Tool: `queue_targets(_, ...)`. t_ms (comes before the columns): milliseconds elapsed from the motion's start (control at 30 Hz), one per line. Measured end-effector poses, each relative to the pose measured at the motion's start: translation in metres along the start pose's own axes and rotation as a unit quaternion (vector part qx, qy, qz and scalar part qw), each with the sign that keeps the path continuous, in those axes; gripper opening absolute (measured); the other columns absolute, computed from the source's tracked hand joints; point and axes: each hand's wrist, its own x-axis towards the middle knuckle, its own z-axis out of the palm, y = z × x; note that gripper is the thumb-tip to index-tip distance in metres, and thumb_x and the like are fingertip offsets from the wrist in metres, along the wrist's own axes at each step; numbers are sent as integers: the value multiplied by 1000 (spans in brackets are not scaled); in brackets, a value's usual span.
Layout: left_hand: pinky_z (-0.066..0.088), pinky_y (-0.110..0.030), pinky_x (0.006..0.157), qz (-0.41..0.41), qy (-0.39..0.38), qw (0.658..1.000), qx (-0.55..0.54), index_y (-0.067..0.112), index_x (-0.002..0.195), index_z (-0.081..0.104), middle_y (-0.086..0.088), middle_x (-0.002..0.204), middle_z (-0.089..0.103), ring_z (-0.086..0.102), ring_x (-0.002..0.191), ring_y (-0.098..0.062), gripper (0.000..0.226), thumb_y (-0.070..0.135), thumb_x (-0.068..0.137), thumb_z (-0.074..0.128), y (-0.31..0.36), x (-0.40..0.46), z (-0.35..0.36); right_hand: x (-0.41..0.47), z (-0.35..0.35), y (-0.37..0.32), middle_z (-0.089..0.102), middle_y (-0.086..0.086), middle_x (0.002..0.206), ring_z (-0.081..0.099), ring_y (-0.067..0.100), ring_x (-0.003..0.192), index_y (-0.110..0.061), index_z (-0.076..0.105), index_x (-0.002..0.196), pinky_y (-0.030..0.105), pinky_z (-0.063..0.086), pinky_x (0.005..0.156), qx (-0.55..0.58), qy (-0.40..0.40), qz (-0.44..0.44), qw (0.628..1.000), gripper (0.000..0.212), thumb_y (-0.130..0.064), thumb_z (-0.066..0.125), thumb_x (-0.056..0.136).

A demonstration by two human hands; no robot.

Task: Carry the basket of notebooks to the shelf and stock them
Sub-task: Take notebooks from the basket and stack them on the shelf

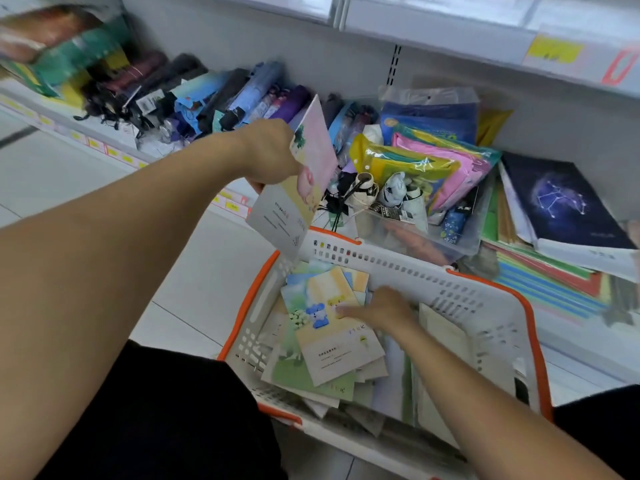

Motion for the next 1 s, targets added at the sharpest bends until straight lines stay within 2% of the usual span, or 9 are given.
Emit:
queue_targets(167,46,-21,33,-18,-21,999,24,15,83,45,-6,83,57,62,65,-19,26,33,95,59,-10,4,2,15,31,35,54,-7,72,57,13,67,-20,50,72,26,33,47,-47,12,23,999,49,-52,86,65)
queue_targets(333,41,-19,32,-16,-23,998,51,17,76,40,-3,81,49,55,62,-17,31,33,97,57,-7,4,3,32,9,39,72,7,80,72,24,80,-5,73,87,31,55,61,-141,29,0,990,27,-28,82,76)
queue_targets(467,42,-19,31,-15,-19,999,38,18,76,39,-4,81,50,56,62,-18,29,29,98,55,-7,5,3,31,-1,39,59,3,62,59,17,57,-9,59,68,29,42,55,-102,-44,-9,994,54,-60,80,70)
queue_targets(533,44,-21,33,-14,-19,999,23,19,76,39,-3,81,50,57,64,-18,29,29,98,55,-5,5,3,27,12,38,62,-2,73,58,11,62,-15,58,77,27,38,53,-101,-42,-4,994,60,-67,82,60)
queue_targets(600,46,-23,37,-13,-19,1000,21,20,76,38,-3,82,50,58,65,-18,29,30,97,56,-5,6,5,26,26,39,63,-2,83,61,14,72,-15,57,87,28,37,52,-82,-15,-2,997,59,-58,87,59)
queue_targets(767,45,-25,40,-21,-29,998,55,17,77,40,-6,85,52,59,66,-20,31,34,96,58,-9,6,6,29,6,38,66,8,84,64,21,77,-8,60,79,25,40,52,-125,10,-14,992,34,-28,86,73)
queue_targets(833,49,-29,43,-32,-32,998,46,16,80,43,-8,86,55,62,69,-23,28,32,96,58,-11,6,5,23,-20,42,69,17,86,61,21,75,-1,65,86,27,41,60,27,-71,-26,997,22,-18,79,82)
queue_targets(900,54,-34,51,-48,-14,999,-2,10,90,49,-10,91,59,64,78,-29,19,26,96,58,-14,6,4,5,-58,43,73,20,101,66,26,84,-1,63,103,36,47,71,245,-129,-44,960,16,-7,69,90)
queue_targets(1000,51,-35,60,-83,71,993,-41,7,104,51,-12,103,60,59,85,-30,19,23,95,57,-18,5,-3,-28,-118,27,74,12,107,70,25,89,-10,61,108,37,57,68,454,-85,-118,879,28,-13,69,81)
